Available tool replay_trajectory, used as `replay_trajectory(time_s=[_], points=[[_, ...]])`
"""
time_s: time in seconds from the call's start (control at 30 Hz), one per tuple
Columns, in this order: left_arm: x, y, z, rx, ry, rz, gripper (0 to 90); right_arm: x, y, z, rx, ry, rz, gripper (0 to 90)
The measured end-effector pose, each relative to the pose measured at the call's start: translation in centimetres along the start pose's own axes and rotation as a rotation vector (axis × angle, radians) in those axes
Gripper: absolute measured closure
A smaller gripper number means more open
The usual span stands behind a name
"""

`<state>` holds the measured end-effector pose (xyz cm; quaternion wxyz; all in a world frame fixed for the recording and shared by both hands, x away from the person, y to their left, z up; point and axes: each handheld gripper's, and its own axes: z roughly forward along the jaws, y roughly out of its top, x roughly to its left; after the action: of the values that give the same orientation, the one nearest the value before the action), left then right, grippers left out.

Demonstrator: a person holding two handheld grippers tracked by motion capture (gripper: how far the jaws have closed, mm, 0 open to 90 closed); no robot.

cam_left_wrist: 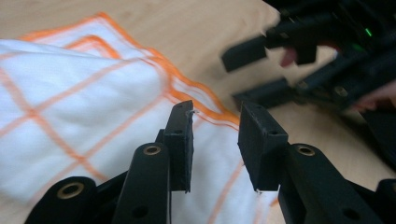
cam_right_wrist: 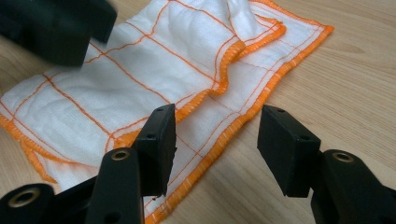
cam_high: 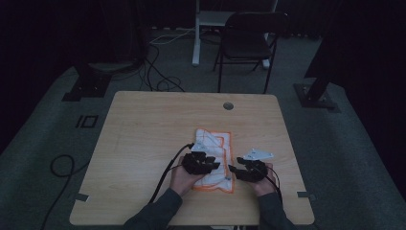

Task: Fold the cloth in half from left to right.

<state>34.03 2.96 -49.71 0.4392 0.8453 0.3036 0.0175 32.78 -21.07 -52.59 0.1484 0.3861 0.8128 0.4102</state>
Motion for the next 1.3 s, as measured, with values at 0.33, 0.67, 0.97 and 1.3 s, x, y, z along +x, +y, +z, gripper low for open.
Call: replay_trajectory(time_s=[0.33,0.67,0.97,1.3], points=[[-2.5,-0.5,2.2,0.074,-0.001,0.110,62.8,-1.3,-0.4,-0.5,-0.018,-0.033,0.043,45.3],[-2.1,0.1,2.2,0.102,0.027,0.134,88.6,-1.6,-0.5,-0.5,-0.021,-0.048,0.055,44.9],[-2.8,0.8,0.4,0.038,-0.064,0.103,89.3,-1.9,-0.6,-0.6,-0.028,-0.061,0.067,44.8],[-3.8,0.7,2.1,0.048,-0.116,0.124,89.1,-2.1,-0.6,-0.5,-0.024,-0.075,0.083,44.7]])
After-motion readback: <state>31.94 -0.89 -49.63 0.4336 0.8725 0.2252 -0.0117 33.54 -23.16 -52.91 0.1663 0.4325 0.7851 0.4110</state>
